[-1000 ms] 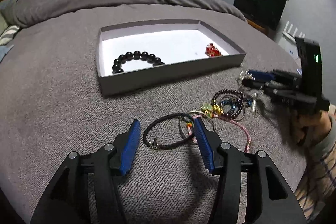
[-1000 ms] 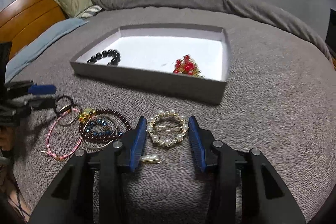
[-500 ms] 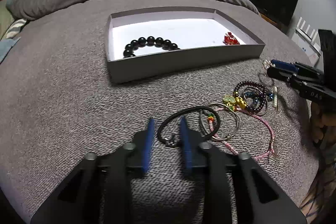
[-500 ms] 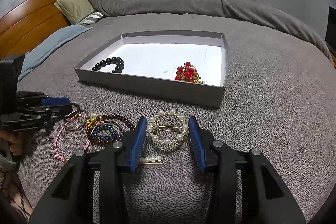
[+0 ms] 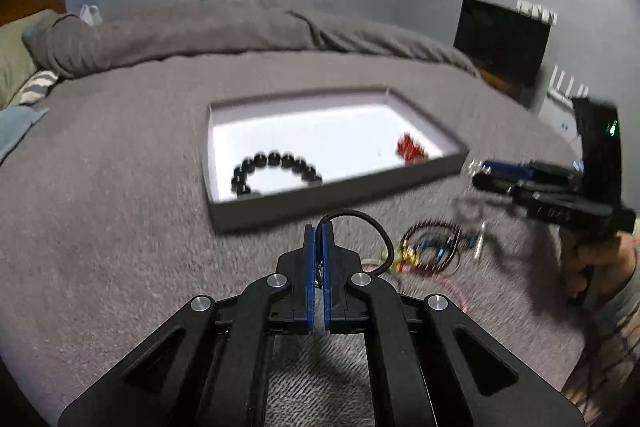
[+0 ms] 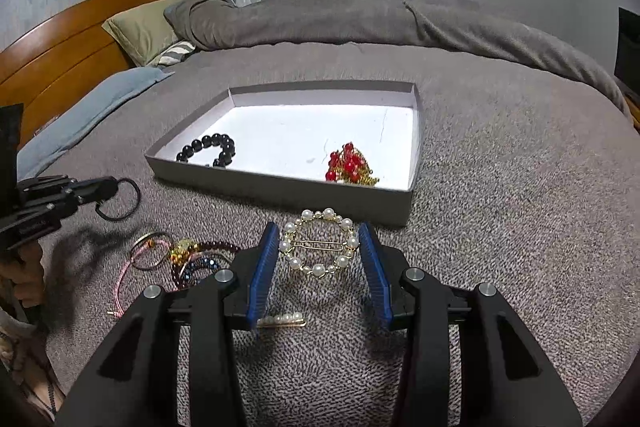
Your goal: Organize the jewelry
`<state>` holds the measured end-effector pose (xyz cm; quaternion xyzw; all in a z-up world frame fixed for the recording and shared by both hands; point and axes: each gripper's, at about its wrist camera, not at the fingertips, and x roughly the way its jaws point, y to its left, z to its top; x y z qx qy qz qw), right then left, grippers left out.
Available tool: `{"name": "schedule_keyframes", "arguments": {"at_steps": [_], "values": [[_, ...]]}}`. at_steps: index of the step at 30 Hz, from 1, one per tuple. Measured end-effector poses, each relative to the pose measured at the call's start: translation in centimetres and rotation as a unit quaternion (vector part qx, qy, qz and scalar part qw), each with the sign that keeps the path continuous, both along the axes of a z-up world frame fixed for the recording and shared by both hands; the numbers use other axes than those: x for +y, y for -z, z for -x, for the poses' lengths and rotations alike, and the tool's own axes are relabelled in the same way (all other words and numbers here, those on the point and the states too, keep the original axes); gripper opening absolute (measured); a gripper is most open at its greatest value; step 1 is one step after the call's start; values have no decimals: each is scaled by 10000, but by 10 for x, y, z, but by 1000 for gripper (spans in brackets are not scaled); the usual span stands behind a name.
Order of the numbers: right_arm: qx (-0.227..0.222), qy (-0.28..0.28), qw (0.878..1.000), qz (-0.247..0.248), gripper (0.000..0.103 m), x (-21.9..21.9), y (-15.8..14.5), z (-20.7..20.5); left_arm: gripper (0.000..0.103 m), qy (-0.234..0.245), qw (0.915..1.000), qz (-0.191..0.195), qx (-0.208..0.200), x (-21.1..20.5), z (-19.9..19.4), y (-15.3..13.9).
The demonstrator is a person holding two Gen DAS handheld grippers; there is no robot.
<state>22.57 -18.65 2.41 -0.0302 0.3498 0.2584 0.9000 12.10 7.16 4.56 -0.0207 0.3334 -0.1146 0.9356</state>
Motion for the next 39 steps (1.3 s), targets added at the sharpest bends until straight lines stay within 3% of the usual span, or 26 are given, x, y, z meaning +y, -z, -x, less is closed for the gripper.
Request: {"name": "schedule_keyframes", "arguments": {"at_steps": [15,29,39], "values": [[-213,26,9993,-319,42,9,-22,-24,3,-93,9993,204,-315,-10,-40,-19],[-152,243,9988,-394,42,20,-18,-91,3,-115,9995,24,-282,-35,-111,-13],[70,299,9993,-201,42,33,3,-140,3,-281,9993,-126,228,-41,-162,17]]}}
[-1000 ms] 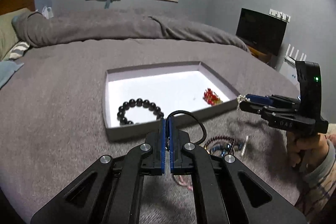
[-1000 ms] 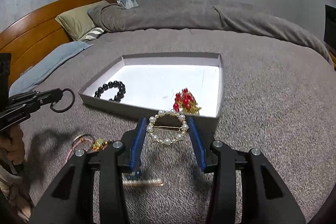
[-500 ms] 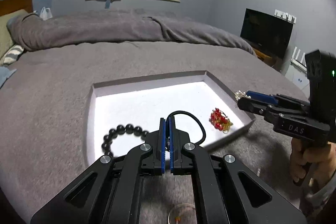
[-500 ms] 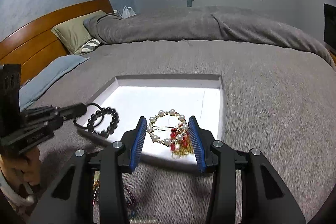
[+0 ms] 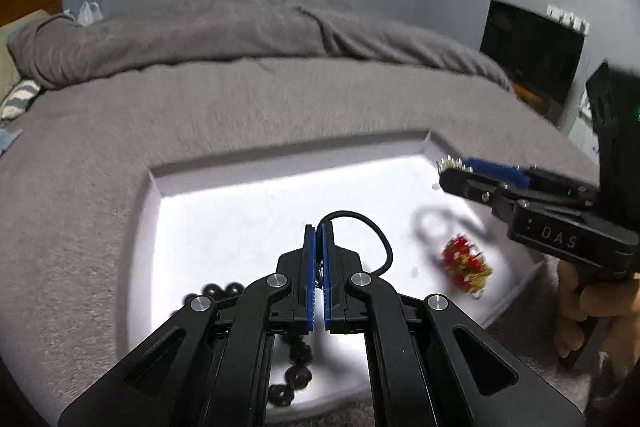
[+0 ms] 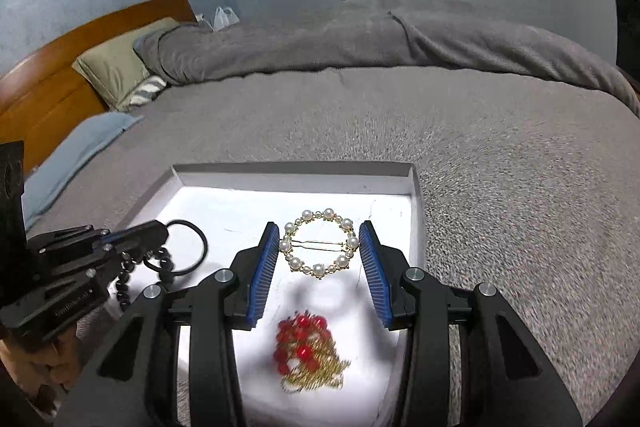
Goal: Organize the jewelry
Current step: 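Carry the hair tie and brooch into the grey box and open both grippers, then move both open grippers back over the remaining jewelry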
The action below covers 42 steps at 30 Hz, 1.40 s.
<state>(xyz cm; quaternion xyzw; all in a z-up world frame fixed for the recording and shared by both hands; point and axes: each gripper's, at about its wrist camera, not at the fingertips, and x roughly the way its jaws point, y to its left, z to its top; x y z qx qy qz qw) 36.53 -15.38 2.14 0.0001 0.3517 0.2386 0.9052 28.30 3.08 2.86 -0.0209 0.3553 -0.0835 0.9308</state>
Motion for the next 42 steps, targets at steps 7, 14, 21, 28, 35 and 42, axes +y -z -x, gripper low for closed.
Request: {"name": "schedule_keyframes", "arguments": {"at_steps": [7,14,21,28,35,42], "values": [[288,34,9993,245,42,4,11,-19,4,89,9989,-25,470,-2,-17,20],[454,24,9975,545,42,8,19,-20,9,114,9977,3,665,-1,-21,27],[237,15,9992,325,55,2,9,-10,46,46,9985,73,542,1,-14,19],[-218,56,9997,-65,64,-11,-23,21,81,-92,9998,173,-22,11,12,-11],[-596,142,9980,-159,68,-24,-39,62,81,-82,9992,266,-278,19,49,-28],[-695,114,9970,-328,75,-37,-38,103,81,-74,9980,278,-569,21,96,-37]]}}
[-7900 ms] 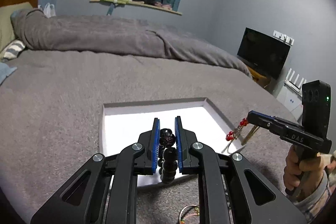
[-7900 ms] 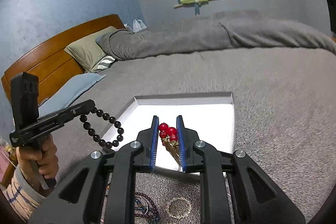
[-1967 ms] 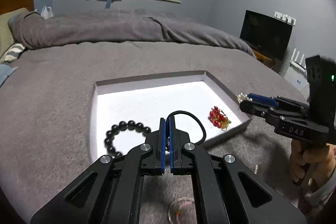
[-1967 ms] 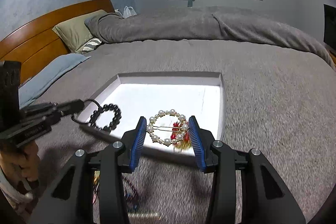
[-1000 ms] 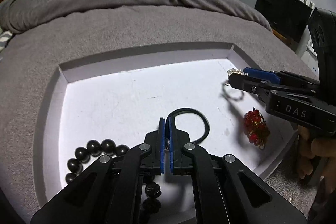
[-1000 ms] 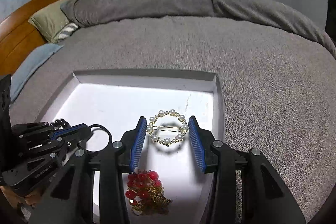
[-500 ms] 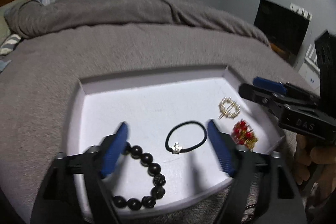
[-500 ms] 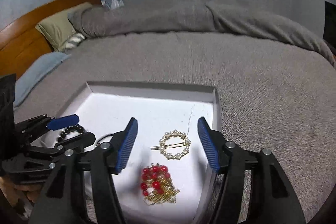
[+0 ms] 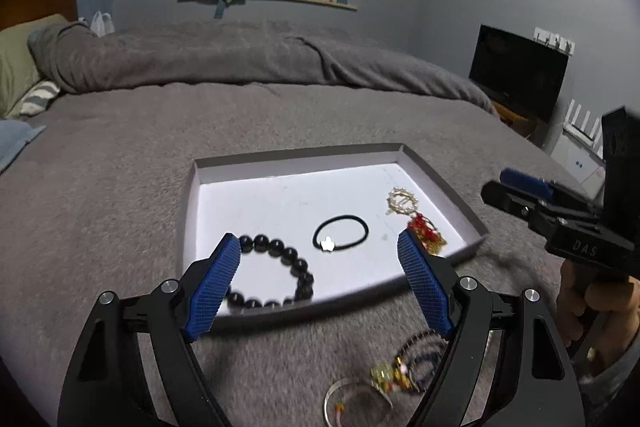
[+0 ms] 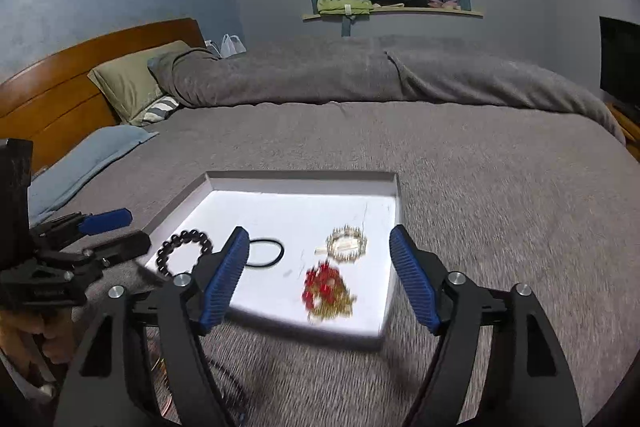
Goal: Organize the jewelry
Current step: 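Move both open grippers back over the remaining jewelry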
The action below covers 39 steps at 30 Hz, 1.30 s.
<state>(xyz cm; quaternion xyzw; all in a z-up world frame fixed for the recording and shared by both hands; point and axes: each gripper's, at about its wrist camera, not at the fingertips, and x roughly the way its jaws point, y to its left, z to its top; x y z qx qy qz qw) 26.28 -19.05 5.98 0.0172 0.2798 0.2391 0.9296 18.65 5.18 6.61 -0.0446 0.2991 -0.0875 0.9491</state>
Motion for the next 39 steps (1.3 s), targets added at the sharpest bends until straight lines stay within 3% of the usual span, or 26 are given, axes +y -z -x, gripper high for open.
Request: {"name": "schedule_keyframes", "arguments": {"at_steps": [5,9,16,30,38,39], "values": [[30,20,10000,-29,75,-10,5,18,81,-30,10000,22,-5,6,33,9],[40,20,10000,2,75,-12,9,25,81,44,9998,-200,33,4,49,19],[147,-152,9998,25,75,-12,18,46,81,424,9981,-370,251,-4,66,38],[343,-525,9980,24,75,-5,29,67,81,913,9903,-538,894,-18,57,72],[353,-773,9963,151,75,5,32,79,70,960,9877,-492,1134,-20,48,81],[369,-803,9959,182,75,6,33,82,65,965,9877,-481,1136,-19,48,81]]}}
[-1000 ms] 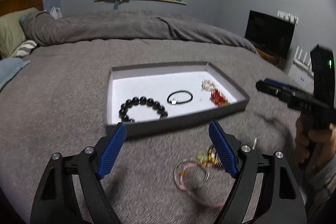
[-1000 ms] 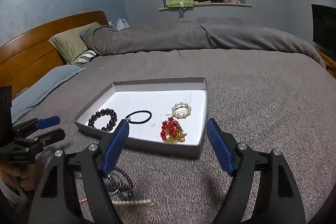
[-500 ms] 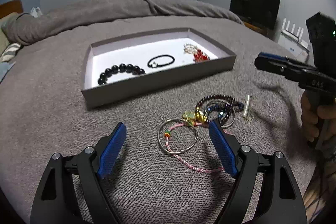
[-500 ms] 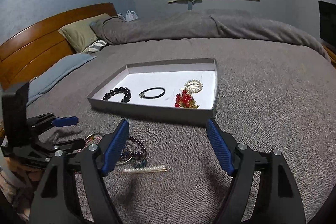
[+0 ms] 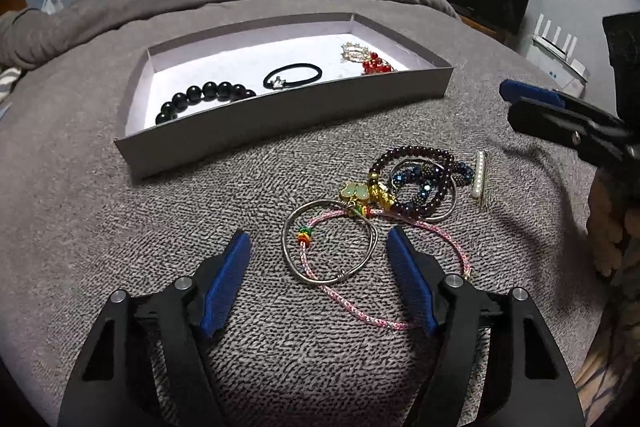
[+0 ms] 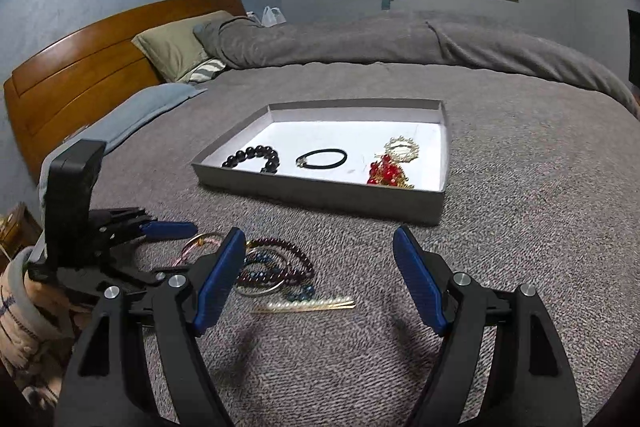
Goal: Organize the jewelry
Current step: 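Move both open grippers back over the remaining jewelry, then grasp the silver hoop with the left gripper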
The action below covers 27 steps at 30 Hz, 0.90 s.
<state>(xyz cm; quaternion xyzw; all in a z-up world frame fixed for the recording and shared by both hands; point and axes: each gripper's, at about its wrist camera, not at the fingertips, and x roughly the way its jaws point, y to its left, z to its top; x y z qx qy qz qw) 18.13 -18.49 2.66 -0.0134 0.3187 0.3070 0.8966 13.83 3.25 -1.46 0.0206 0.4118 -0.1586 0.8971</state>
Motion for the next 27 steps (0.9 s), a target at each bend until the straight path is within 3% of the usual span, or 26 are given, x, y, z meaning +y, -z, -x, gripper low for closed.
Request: {"name": "schedule_keyframes", "arguments": {"at_steps": [3,7,18,27], "values": [[29,-70,9998,186,75,5,6,5,48,-13,10000,12,-23,0,1,-1],[90,-119,9988,468,75,9,16,8,48,-43,9999,18,-91,2,3,-6],[337,-280,9968,662,80,15,29,8,48,-356,9973,345,-532,24,14,-37],[549,-470,9926,971,80,33,40,3,48,-339,9973,311,-571,26,17,-39]]}}
